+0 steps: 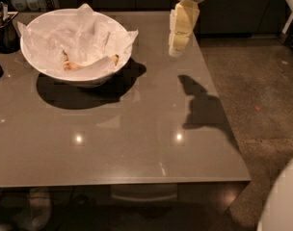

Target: Pick banana from white bowl

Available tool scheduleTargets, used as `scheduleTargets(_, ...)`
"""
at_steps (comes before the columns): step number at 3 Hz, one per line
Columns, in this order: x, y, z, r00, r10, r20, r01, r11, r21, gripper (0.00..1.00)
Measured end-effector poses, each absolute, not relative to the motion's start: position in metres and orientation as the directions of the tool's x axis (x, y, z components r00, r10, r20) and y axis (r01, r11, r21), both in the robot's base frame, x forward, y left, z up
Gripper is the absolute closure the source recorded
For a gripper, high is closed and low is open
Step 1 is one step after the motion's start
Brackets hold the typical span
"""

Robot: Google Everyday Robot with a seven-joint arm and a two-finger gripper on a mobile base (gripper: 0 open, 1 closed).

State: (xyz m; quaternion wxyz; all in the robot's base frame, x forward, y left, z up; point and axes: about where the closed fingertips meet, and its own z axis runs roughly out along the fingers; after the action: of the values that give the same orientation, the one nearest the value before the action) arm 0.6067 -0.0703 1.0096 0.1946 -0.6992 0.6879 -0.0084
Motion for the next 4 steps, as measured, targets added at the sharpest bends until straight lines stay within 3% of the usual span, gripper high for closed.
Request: scheduleTargets(4, 0.654, -0.007, 1.013, 0.191, -0.938, -0.289, -0.934, -0.084, -0.346, 0.00)
